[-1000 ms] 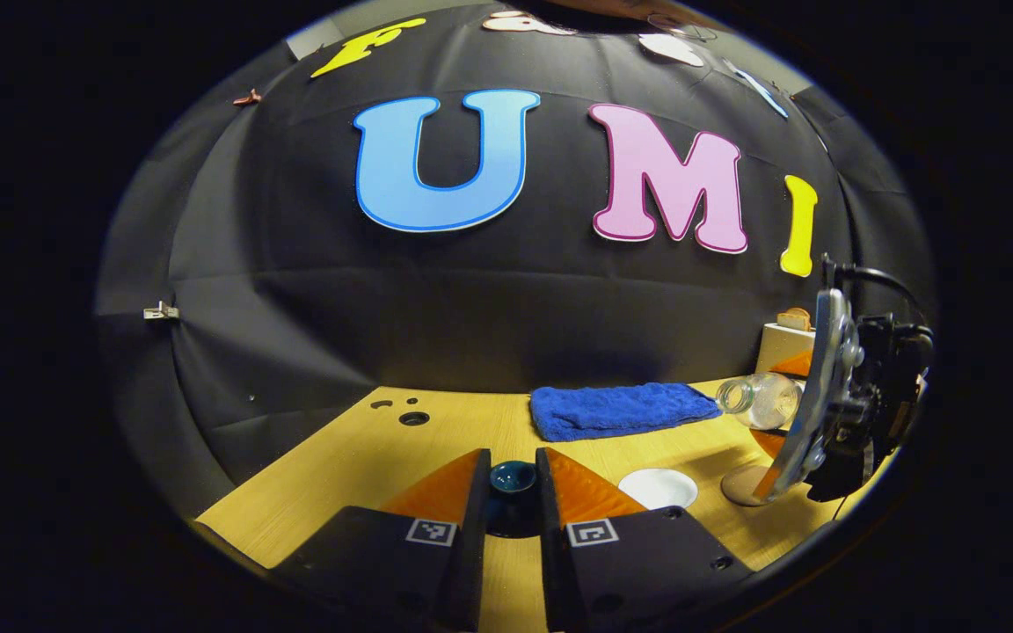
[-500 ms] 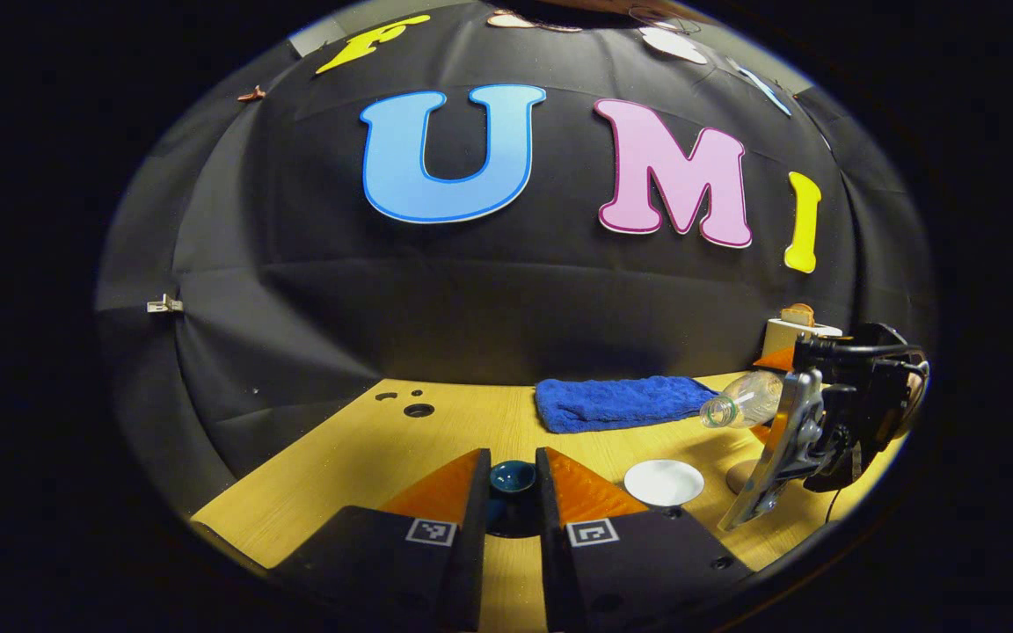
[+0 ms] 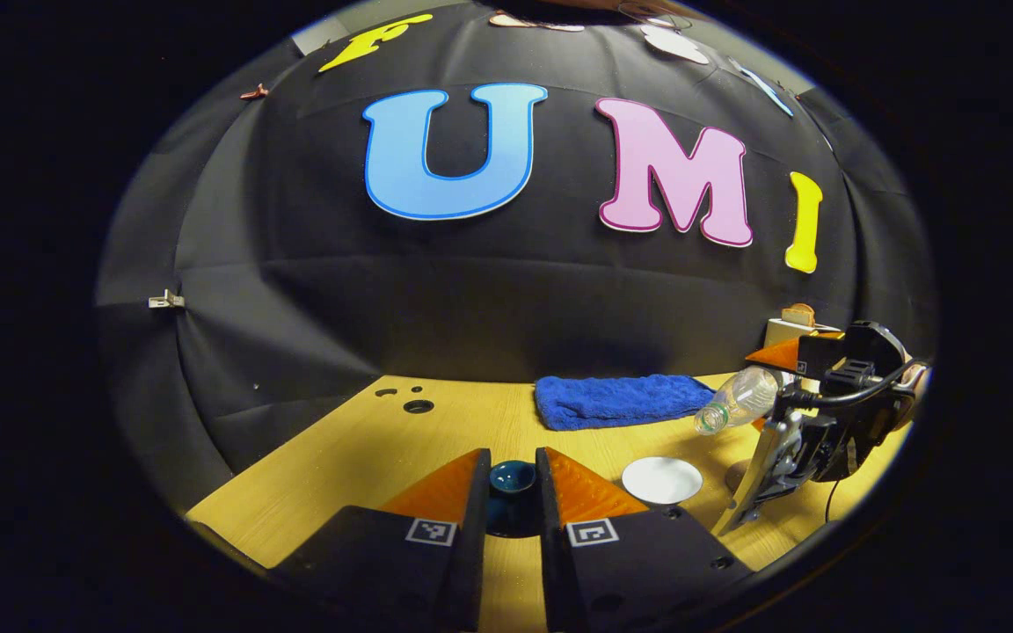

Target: Open the teacup lid with one hand, grasp the water bottle and pour water into the teacup with the other hand; after pouring, place the water bottle on the coaster and then close the teacup lid.

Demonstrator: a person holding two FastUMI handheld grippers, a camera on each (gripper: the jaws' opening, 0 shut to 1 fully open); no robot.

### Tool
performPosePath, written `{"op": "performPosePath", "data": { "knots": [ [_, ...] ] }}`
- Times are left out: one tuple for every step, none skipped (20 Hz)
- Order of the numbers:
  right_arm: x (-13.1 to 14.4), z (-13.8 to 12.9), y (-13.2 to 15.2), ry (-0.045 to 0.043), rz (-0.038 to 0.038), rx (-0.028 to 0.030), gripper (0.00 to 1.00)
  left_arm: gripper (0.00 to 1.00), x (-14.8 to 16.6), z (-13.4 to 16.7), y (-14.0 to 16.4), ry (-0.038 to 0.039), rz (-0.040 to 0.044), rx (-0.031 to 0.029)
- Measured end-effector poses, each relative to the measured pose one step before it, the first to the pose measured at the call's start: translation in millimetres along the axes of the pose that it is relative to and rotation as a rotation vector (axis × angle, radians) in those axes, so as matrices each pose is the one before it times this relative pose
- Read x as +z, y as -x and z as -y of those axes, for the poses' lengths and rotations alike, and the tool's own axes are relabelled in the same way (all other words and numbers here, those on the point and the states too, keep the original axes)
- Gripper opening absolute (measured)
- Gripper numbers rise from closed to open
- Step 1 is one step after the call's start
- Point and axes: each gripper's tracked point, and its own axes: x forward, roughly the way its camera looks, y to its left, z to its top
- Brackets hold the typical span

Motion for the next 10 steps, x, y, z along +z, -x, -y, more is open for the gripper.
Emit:
{"op": "performPosePath", "data": {
  "knots": [
    [-0.89,-0.09,-0.27,0.01432,0.00307,-0.00050,0.75,0.31,-0.76,-0.01,-0.15,0.00036,-0.00173,0.00009],
    [-0.76,0.50,-0.82,0.01467,0.00156,0.00047,0.75,0.28,-1.13,0.31,0.41,0.00098,-0.00253,-0.00062],
    [-0.49,-0.91,-0.22,0.01033,0.00365,0.00263,0.75,0.31,0.37,-0.16,0.03,0.00125,-0.00097,0.00062],
    [-0.25,-1.07,-0.42,0.00594,0.00253,0.00197,0.75,0.31,-1.16,0.11,-0.53,0.00104,0.00016,-0.00014],
    [-0.36,-0.25,-0.49,0.00474,0.00227,0.00070,0.75,0.31,-0.13,-0.11,-0.81,0.00115,0.00018,0.00147],
    [-1.58,0.24,-2.24,0.00427,0.00233,-0.00069,0.75,0.31,-0.27,-0.45,-0.39,0.00112,-0.00027,0.00043],
    [-1.04,-0.17,-0.11,0.00409,-0.00034,-0.00131,0.75,0.31,0.16,0.20,-0.33,0.00089,-0.00028,0.00014],
    [-0.07,0.05,-0.76,0.00429,0.00007,-0.00193,0.75,0.31,-1.95,-0.08,0.56,0.00150,-0.00065,0.00007],
    [0.36,-0.10,0.16,0.00485,0.00050,-0.00293,0.77,0.31,-0.01,0.52,-0.65,0.00143,-0.00101,-0.00068],
    [0.83,-0.57,1.07,0.00536,0.00136,-0.00362,0.75,0.31,-0.87,-0.54,0.05,0.00081,-0.00063,0.00038]
  ]
}}
